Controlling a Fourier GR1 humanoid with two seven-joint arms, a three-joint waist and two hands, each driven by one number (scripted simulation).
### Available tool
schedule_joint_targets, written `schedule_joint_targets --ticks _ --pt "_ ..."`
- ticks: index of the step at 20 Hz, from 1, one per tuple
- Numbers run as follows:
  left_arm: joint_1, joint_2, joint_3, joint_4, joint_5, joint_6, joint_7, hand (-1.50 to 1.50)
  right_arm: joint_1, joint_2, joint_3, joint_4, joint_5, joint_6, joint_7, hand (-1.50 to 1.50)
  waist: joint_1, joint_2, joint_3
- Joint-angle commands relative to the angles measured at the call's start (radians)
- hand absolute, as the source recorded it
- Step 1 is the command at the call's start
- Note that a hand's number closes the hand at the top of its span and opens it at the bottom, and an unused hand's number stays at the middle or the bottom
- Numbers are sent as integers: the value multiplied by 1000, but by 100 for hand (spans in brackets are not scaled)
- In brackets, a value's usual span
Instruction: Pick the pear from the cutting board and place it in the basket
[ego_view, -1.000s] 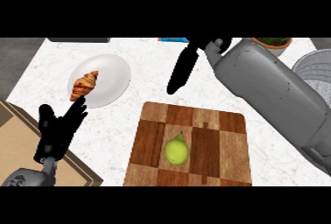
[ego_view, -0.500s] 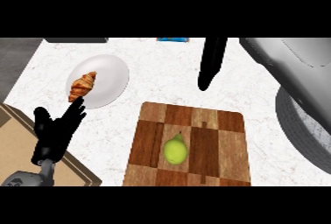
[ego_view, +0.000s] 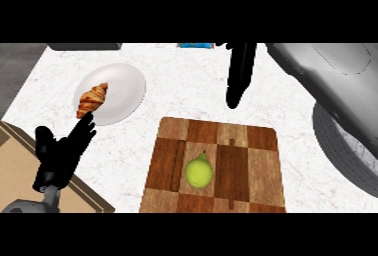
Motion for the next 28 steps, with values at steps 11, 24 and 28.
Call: schedule_joint_targets --ticks 11,24,28 --pt "128 -24 0 96 -24 -16 -9 0 156 136 66 -74 125 -163 14 -150 -3 12 -20" --pt "184 -55 -2 46 -38 -21 1 0 333 142 144 -191 216 -206 1 -150 -6 7 -20" --pt "146 -72 12 76 -42 -20 -3 0 364 142 156 -205 254 -210 -19 -150 -12 10 -20"
